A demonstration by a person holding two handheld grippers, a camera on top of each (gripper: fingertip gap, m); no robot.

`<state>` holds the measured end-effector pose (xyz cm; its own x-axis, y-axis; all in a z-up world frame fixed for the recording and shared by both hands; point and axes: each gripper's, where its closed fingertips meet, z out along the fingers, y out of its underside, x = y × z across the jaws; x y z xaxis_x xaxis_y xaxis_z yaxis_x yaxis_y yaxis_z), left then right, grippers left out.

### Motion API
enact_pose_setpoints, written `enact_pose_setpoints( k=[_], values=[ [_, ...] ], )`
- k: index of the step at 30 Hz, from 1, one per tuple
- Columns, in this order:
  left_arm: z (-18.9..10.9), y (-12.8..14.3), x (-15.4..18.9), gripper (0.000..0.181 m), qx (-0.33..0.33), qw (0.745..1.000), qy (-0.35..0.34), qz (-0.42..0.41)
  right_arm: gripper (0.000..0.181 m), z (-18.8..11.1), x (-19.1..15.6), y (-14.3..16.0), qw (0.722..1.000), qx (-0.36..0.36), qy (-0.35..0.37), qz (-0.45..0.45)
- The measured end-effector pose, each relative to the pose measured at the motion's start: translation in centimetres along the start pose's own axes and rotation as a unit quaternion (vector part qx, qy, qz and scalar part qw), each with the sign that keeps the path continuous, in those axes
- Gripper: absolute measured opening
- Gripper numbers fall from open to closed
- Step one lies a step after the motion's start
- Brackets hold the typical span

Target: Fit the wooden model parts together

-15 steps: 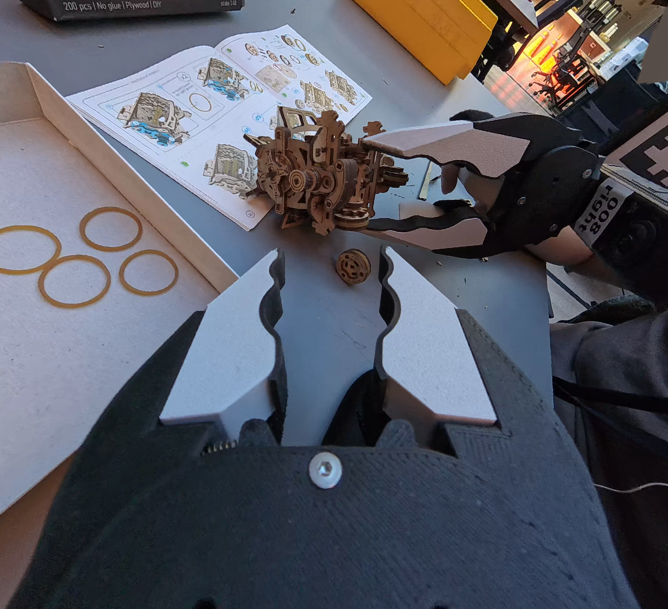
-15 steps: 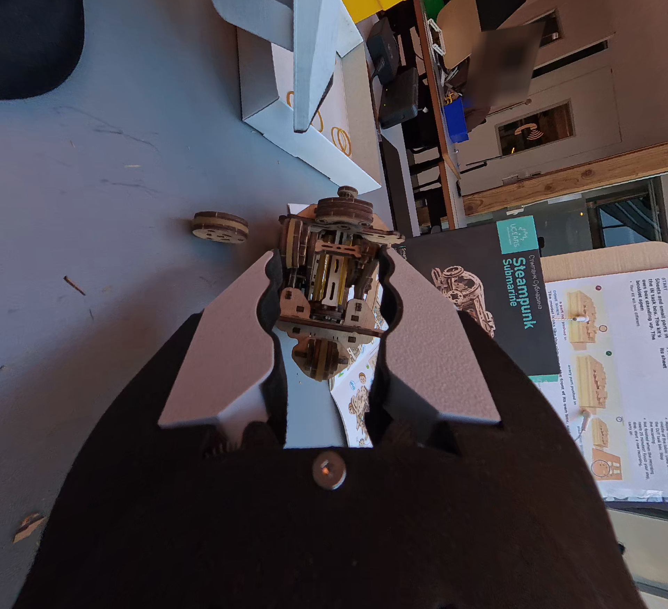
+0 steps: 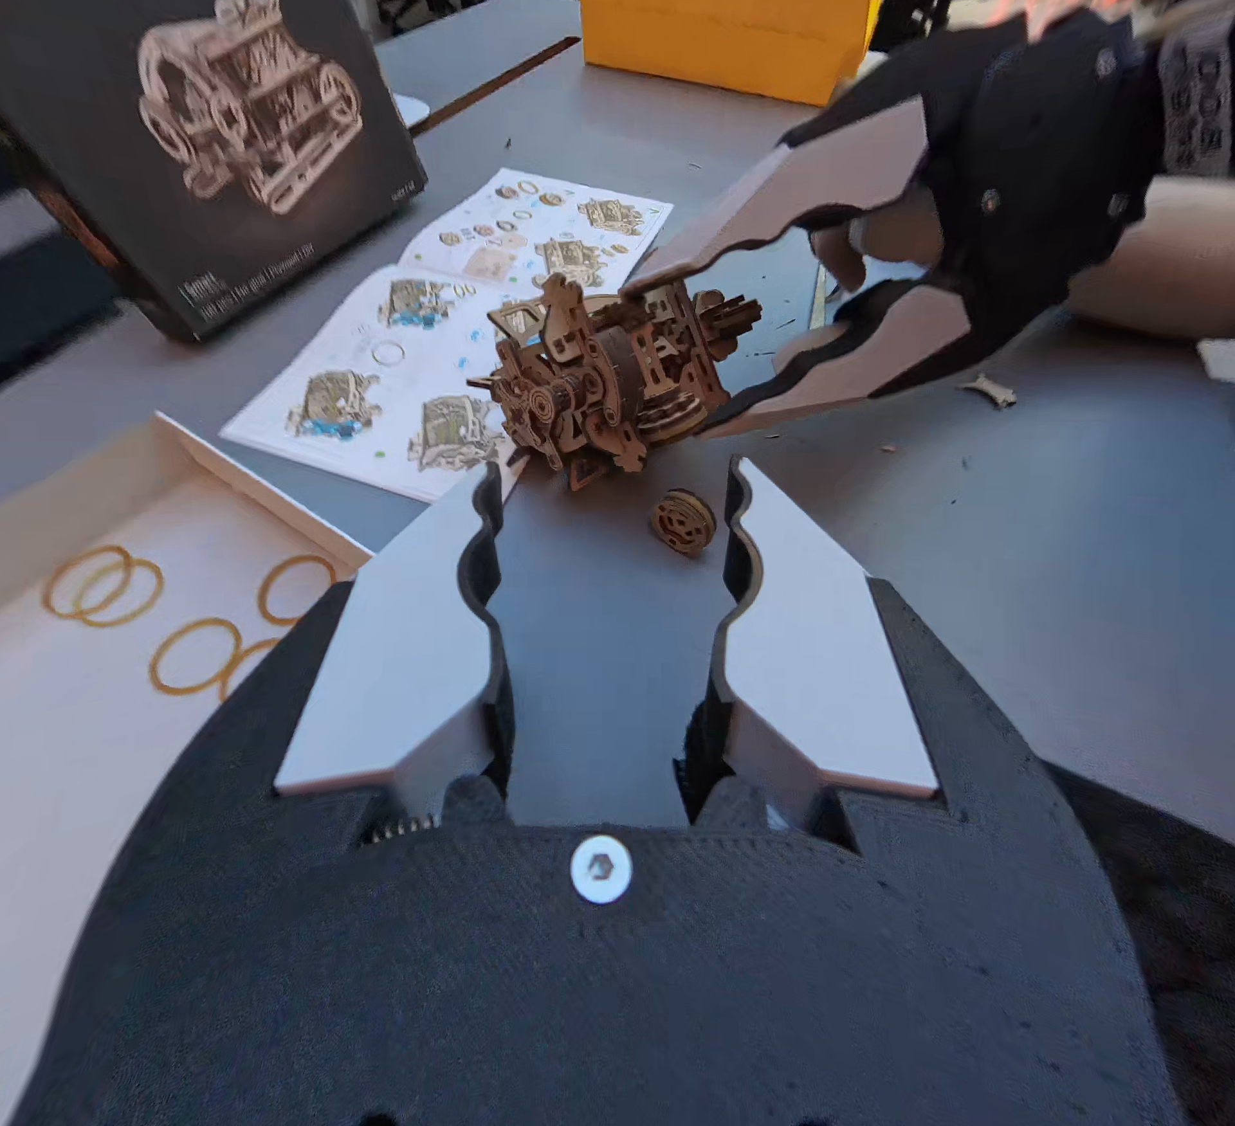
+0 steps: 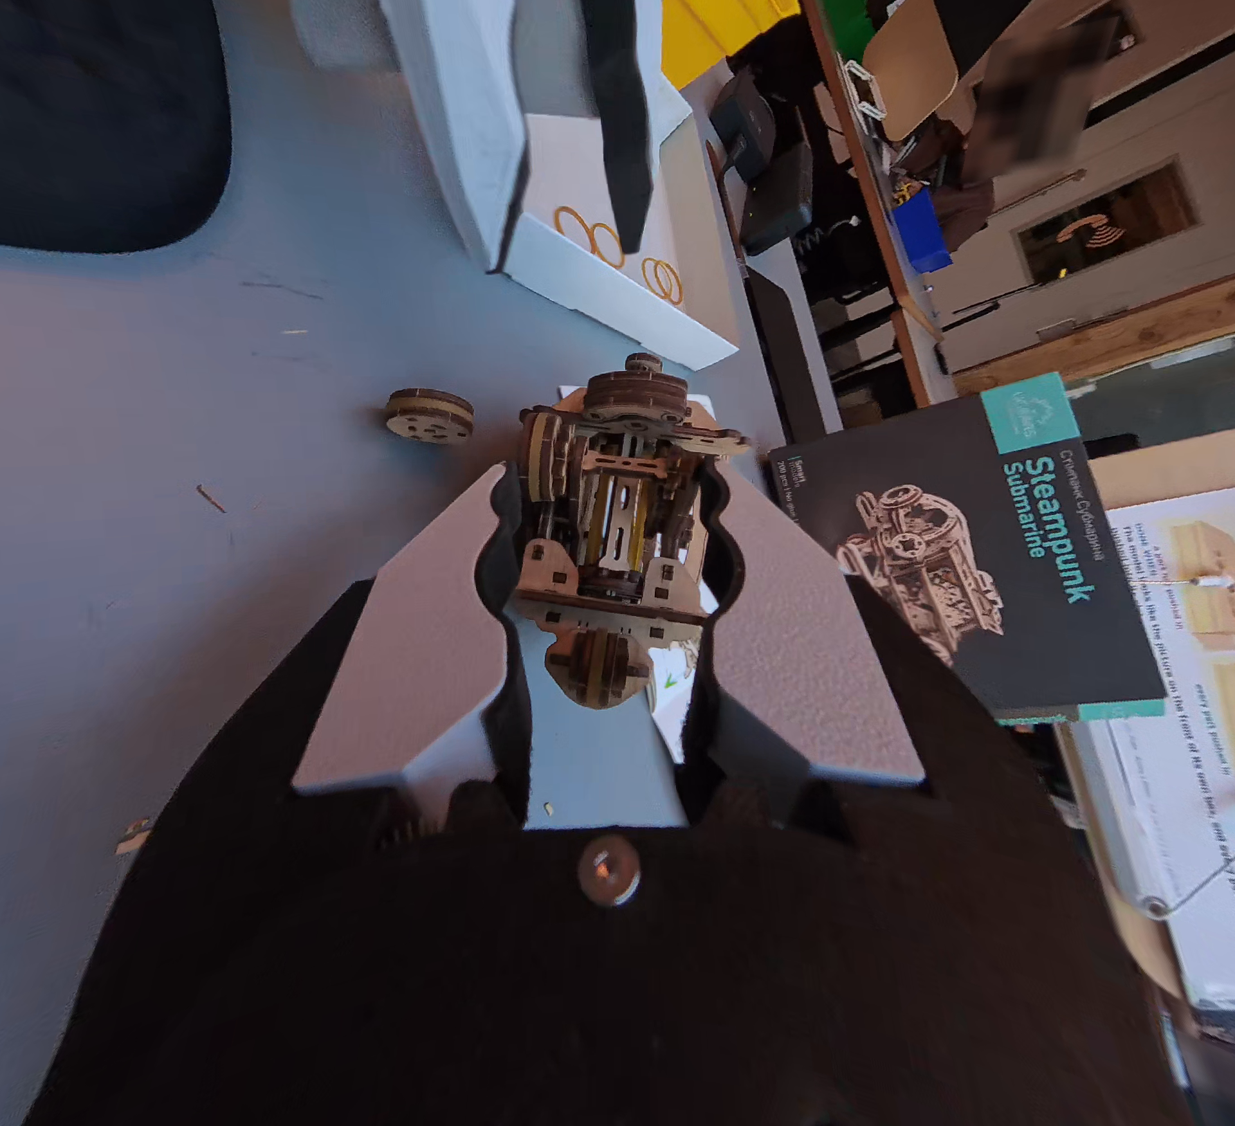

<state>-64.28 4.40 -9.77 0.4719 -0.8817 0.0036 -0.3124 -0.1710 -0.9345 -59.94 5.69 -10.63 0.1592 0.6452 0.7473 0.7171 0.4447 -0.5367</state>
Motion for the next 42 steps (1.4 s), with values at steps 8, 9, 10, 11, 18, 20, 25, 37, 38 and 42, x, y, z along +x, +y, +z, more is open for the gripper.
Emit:
enact_pose_setpoints(
  k=[8,9,10,11,18,20,25,37,38,42],
  values=[
    [1.6,-2.6,4.0,0.075,0.009,0.967,-0.028,0.254,0.053,-2.3,-0.3,-0.5,0.985,0.067,-0.124,0.101],
    [2.2,-2.6,4.2,0.079,-0.005,0.965,-0.021,0.262,0.053,-2.6,-0.4,-0.6,0.981,0.077,-0.141,0.110],
    [2.9,-2.5,4.2,0.081,-0.021,0.963,-0.015,0.269,0.053,-2.9,-0.4,-0.6,0.977,0.086,-0.157,0.115],
    [3.5,-2.5,4.1,0.080,-0.033,0.960,-0.007,0.279,0.053,-3.1,-0.3,-0.5,0.974,0.092,-0.168,0.121],
    [6.4,-2.6,4.5,0.065,-0.080,0.955,0.101,0.269,0.053,-3.6,0.2,0.3,0.957,0.130,-0.209,0.156],
    [6.6,-2.5,4.5,0.061,-0.081,0.953,0.116,0.267,0.053,-3.5,0.4,0.5,0.957,0.131,-0.203,0.161],
    [6.9,-2.7,4.2,0.052,-0.068,0.954,0.125,0.264,0.059,-3.5,1.0,1.2,0.953,0.129,-0.190,0.200],
    [7.1,-2.6,4.1,0.052,-0.056,0.958,0.139,0.245,0.051,-3.4,0.7,1.2,0.947,0.116,-0.199,0.224],
    [7.0,-2.6,4.1,0.052,-0.058,0.958,0.139,0.246,0.051,-3.4,0.7,1.1,0.949,0.115,-0.196,0.217],
    [6.7,-2.2,4.3,0.054,-0.070,0.956,0.145,0.245,0.051,-3.5,0.4,0.8,0.953,0.125,-0.189,0.199]
  ],
)
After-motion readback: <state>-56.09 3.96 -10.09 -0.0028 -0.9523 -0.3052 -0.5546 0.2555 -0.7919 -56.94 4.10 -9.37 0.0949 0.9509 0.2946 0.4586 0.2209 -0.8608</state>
